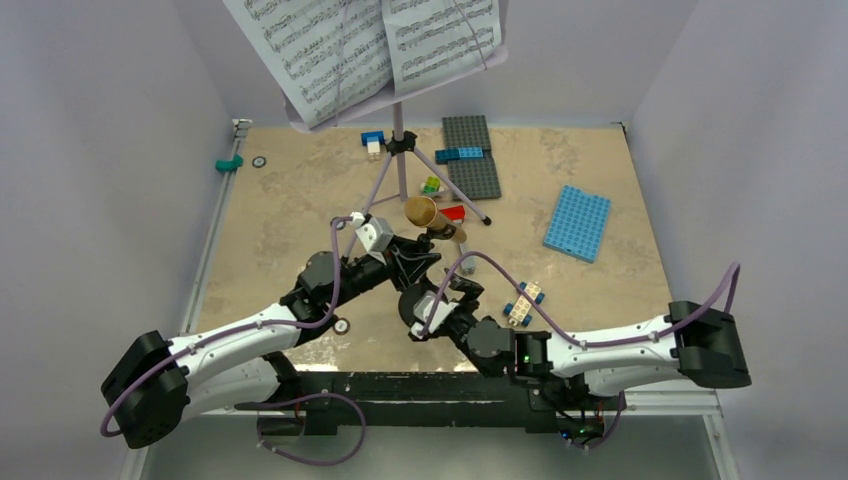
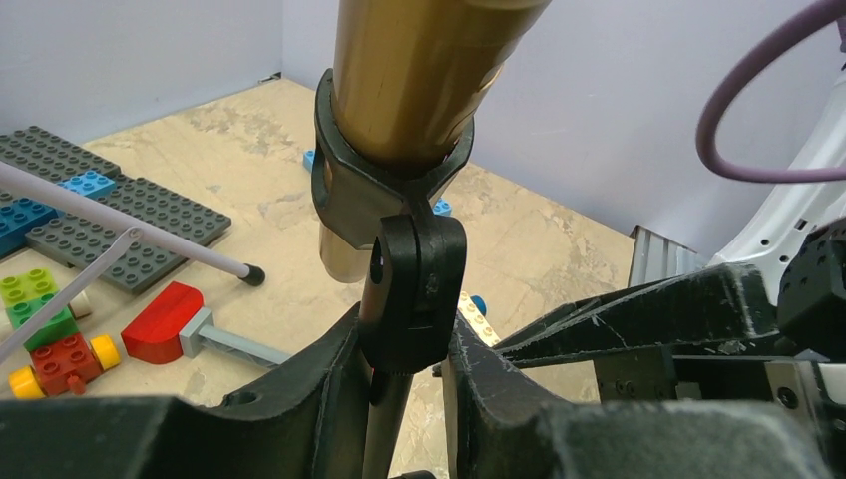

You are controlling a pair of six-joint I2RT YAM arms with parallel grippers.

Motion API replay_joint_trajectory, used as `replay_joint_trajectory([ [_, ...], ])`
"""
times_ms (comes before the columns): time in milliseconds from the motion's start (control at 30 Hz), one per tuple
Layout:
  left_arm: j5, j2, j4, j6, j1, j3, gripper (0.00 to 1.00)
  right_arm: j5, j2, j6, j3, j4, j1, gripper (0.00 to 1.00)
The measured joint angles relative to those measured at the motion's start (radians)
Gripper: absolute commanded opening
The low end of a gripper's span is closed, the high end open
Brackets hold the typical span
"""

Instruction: Pack up the instrument practice props

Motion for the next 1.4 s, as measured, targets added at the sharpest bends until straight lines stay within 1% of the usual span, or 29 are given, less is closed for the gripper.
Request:
replay_joint_trajectory([
  [167,0.000,-0.002,-0.002,0.001,-0.001,0.000,0.00,-0.072,-0.127,0.219,0.000,-0.229,-0.007,0.86],
  [233,0.000,-0.006,-0.007,0.004,-0.001,0.000,0.00,-0.143,-0.222,0.333,-0.007,-0.301,-0.035,0.84],
  [300,0.000,-0.010,-0.013,0.008,-0.001,0.000,0.00,-0.234,-0.322,0.449,-0.017,-0.351,-0.098,0.83],
  [367,0.000,-0.016,-0.023,0.010,-0.001,0.002,0.00,-0.337,-0.409,0.571,-0.030,-0.376,-0.196,0.82],
  [433,0.000,-0.018,-0.027,0.010,-0.002,0.002,0.00,-0.450,-0.459,0.687,-0.042,-0.395,-0.293,0.82],
  [500,0.000,-0.020,-0.029,0.011,-0.003,0.002,0.00,-0.550,-0.468,0.775,-0.045,-0.408,-0.362,0.82],
  [600,0.000,-0.025,-0.035,0.013,-0.003,0.002,0.00,-0.729,-0.420,0.909,-0.045,-0.412,-0.455,0.82],
  [733,-0.001,-0.037,-0.050,0.021,-0.005,0.002,0.00,-0.950,-0.303,1.083,-0.049,-0.384,-0.579,0.82],
  [833,-0.006,-0.051,-0.065,0.033,-0.013,-0.001,0.00,-1.085,-0.232,1.210,-0.078,-0.299,-0.660,0.81],
  [933,-0.013,-0.067,-0.085,0.041,-0.023,-0.001,0.00,-1.184,-0.178,1.307,-0.107,-0.208,-0.714,0.74],
  [1100,-0.019,-0.085,-0.096,0.056,-0.026,-0.009,0.00,-1.309,-0.080,1.401,-0.114,-0.079,-0.759,0.61],
  [1300,-0.020,-0.086,-0.095,0.062,-0.030,-0.010,0.00,-1.388,0.012,1.442,-0.103,-0.011,-0.768,0.58],
  [1400,-0.020,-0.086,-0.094,0.062,-0.030,-0.011,0.00,-1.405,0.038,1.453,-0.095,0.013,-0.769,0.53],
])
